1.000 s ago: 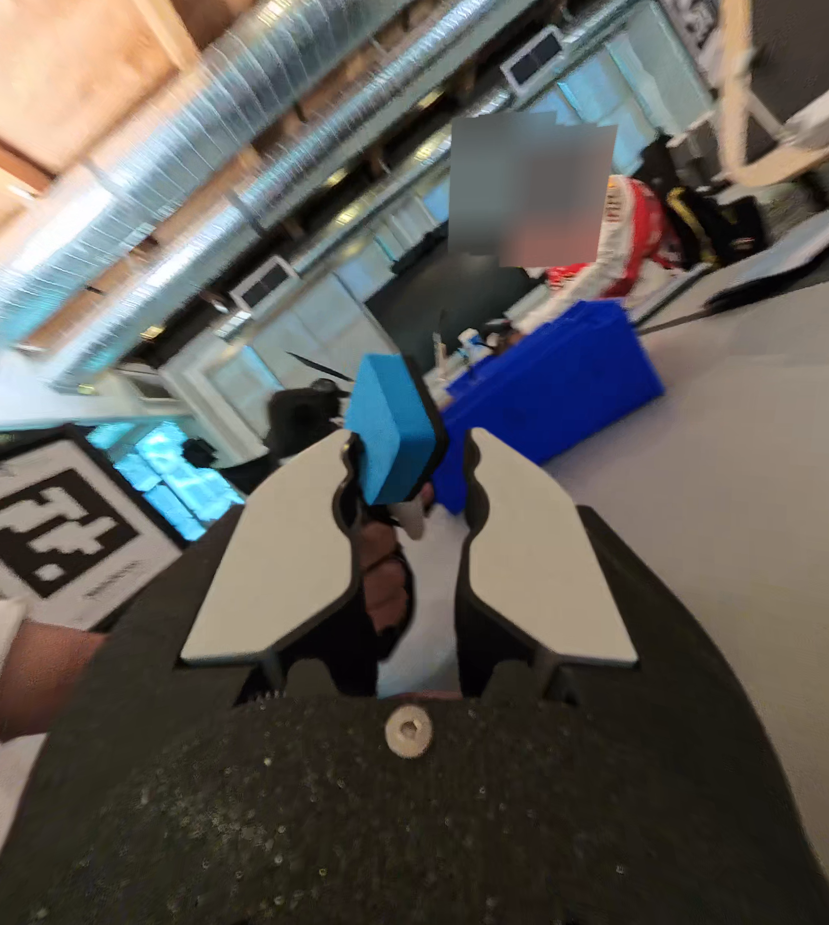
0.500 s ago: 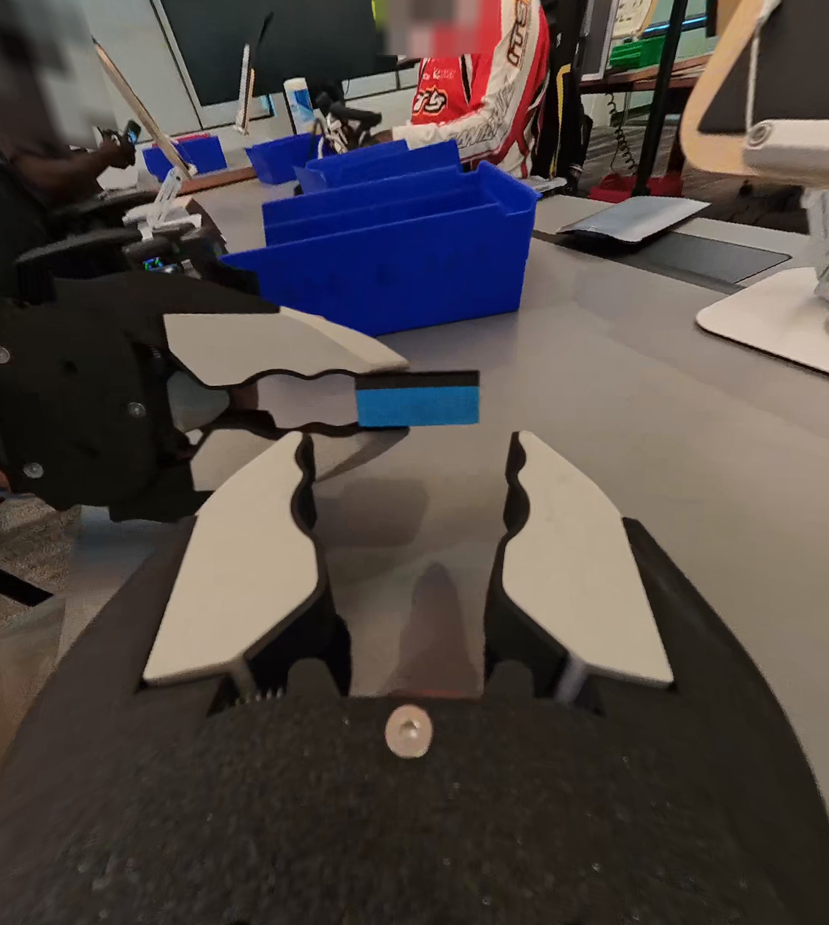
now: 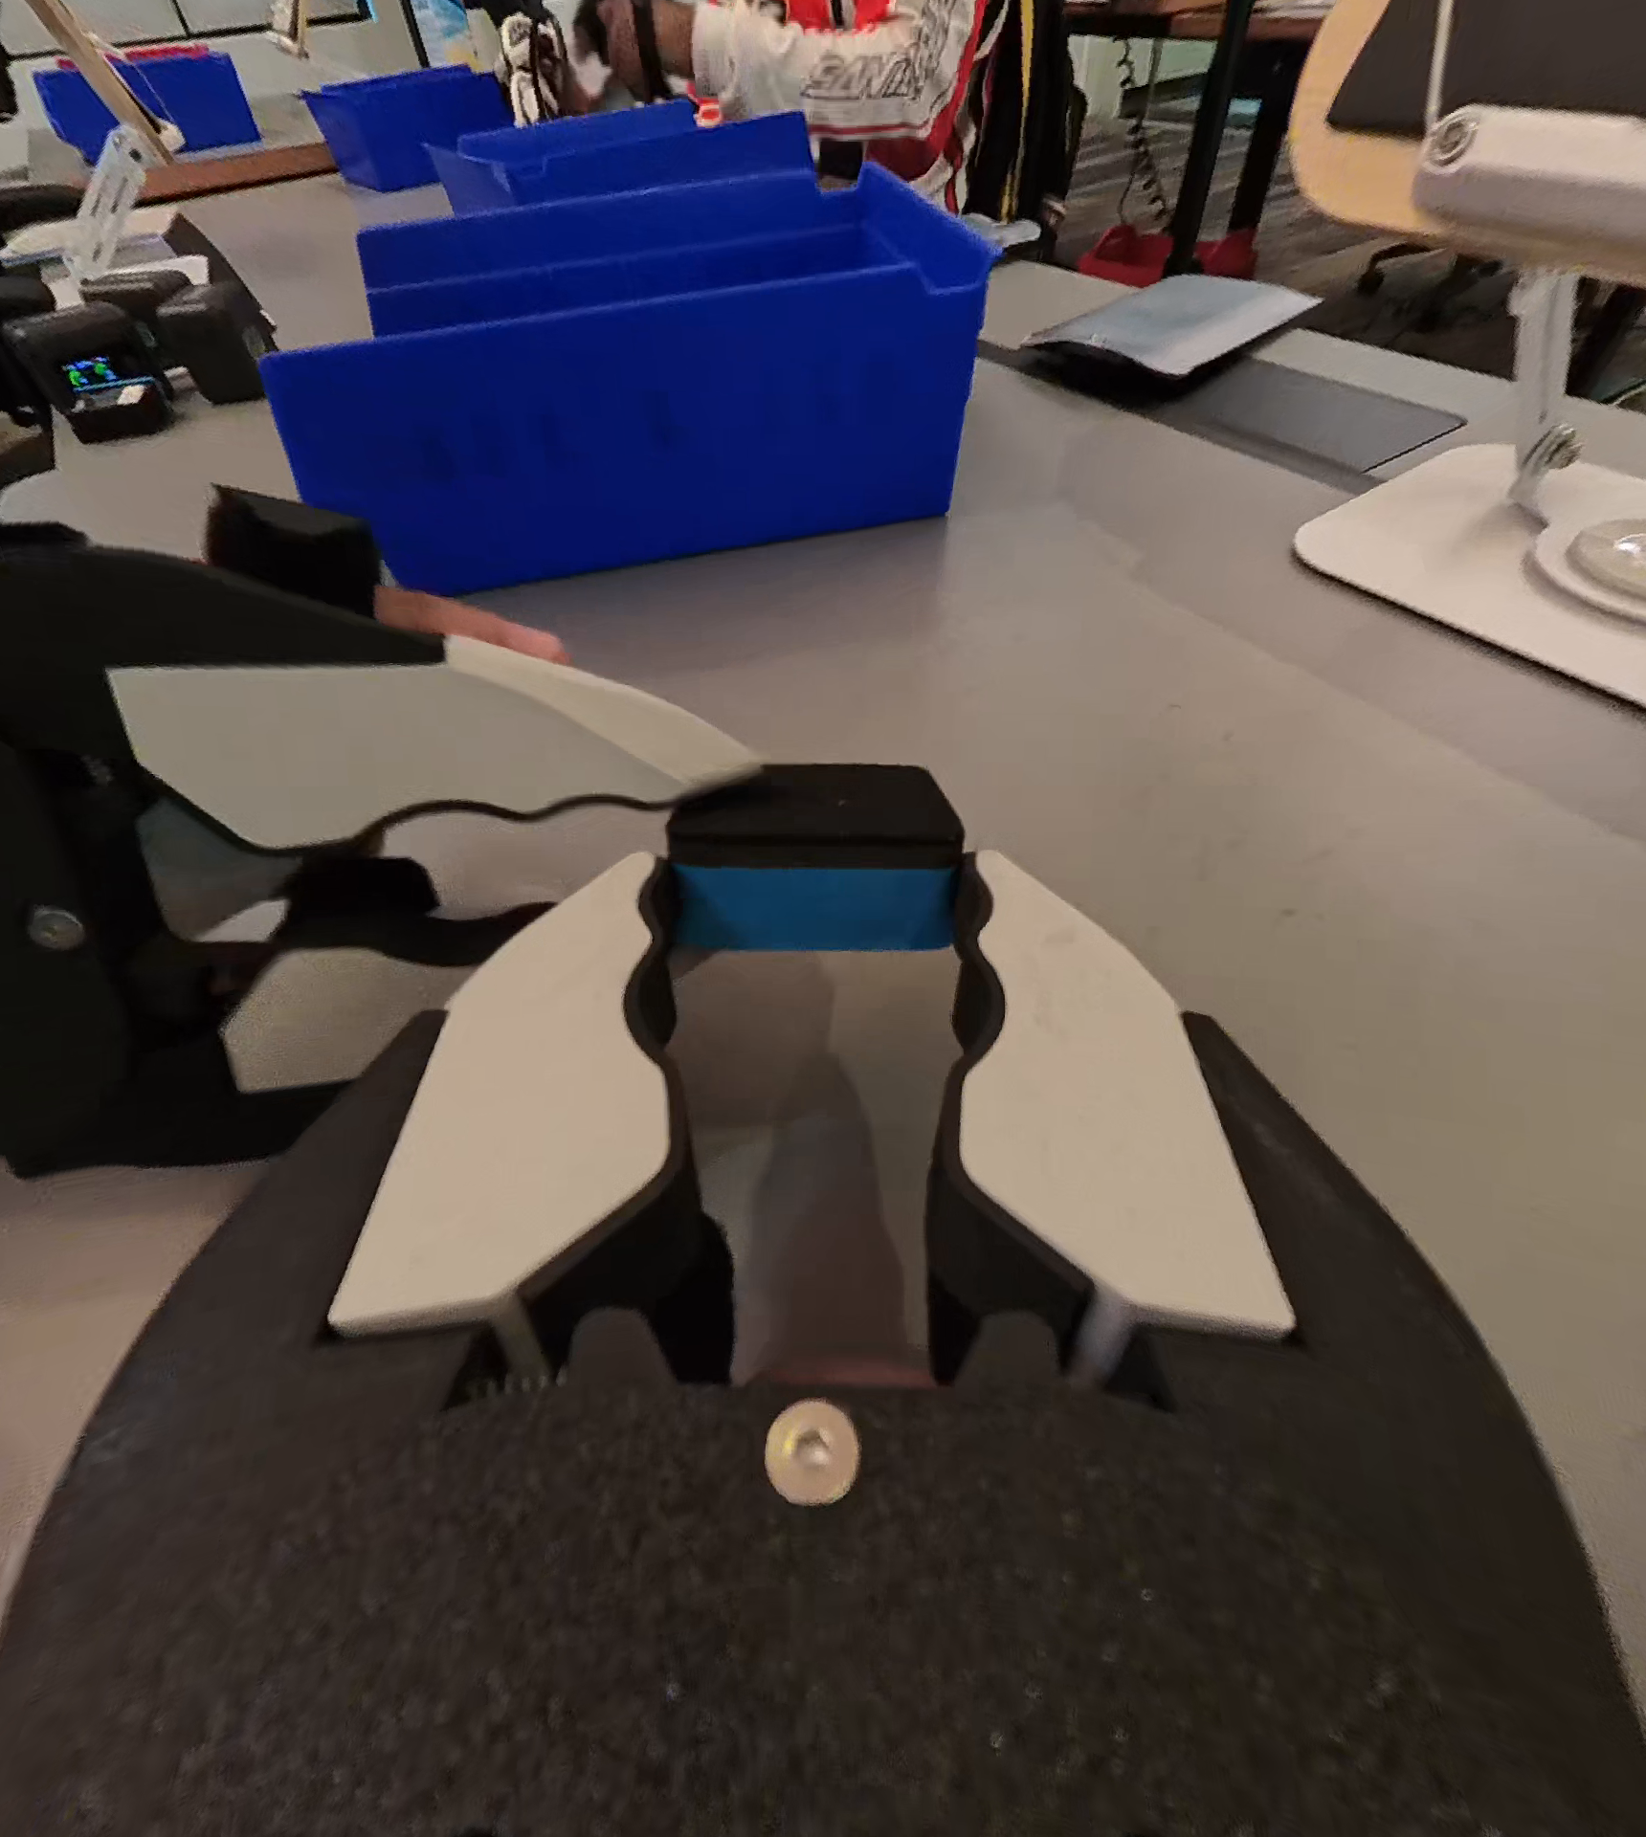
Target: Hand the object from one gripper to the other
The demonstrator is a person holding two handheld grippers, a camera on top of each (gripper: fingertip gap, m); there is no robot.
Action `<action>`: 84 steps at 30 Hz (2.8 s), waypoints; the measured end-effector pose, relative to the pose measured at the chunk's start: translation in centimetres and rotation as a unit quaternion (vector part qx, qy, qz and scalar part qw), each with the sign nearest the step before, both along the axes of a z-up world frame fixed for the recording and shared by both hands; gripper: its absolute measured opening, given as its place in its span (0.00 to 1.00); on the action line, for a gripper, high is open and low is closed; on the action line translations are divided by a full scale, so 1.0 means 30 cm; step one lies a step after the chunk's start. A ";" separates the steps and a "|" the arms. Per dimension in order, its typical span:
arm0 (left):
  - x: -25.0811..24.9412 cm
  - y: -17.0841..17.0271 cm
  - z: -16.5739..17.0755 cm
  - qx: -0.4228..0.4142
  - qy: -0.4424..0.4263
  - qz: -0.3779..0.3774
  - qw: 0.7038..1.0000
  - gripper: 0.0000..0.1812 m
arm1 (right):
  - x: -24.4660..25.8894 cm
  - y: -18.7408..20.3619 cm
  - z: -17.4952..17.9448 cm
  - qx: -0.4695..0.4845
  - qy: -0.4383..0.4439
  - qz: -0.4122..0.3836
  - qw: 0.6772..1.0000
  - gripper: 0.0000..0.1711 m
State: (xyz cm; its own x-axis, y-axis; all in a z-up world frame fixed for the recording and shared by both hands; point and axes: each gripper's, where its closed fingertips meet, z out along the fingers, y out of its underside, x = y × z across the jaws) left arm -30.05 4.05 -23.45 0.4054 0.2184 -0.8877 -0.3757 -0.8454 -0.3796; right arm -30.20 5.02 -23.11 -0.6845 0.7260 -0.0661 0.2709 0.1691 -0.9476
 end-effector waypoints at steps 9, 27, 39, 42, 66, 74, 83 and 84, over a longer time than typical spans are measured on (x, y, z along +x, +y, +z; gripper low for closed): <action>-0.016 -0.050 0.012 0.262 -0.303 0.008 0.916 0.27 | -0.037 0.121 0.063 0.202 0.219 -0.021 0.954 0.31; 0.038 0.012 0.025 0.316 -0.432 -0.056 0.843 0.30 | 0.064 -0.048 0.034 0.337 0.360 0.038 0.869 0.31; 0.116 -0.025 -0.015 0.168 -0.432 -0.136 0.876 0.30 | 0.117 0.021 0.022 0.294 0.326 0.132 0.889 0.33; 0.196 -0.053 -0.024 0.095 -0.483 -0.178 0.852 0.30 | 0.179 -0.036 -0.003 0.349 0.393 0.168 0.834 0.29; 0.128 -0.088 0.142 0.244 -0.346 -0.197 0.885 0.25 | 0.130 -0.004 0.042 0.069 0.125 0.166 0.976 0.14; 0.193 -0.044 0.124 0.233 -0.381 -0.234 0.863 0.21 | 0.203 -0.035 0.102 -0.113 -0.008 0.264 0.958 0.14; 0.161 -0.026 0.134 0.261 -0.373 -0.214 0.864 0.12 | 0.150 -0.005 0.091 -0.125 -0.003 0.226 0.966 0.20; 0.143 -0.030 0.136 0.270 -0.372 -0.201 0.865 0.12 | 0.126 0.009 0.079 -0.111 0.007 0.202 0.973 0.23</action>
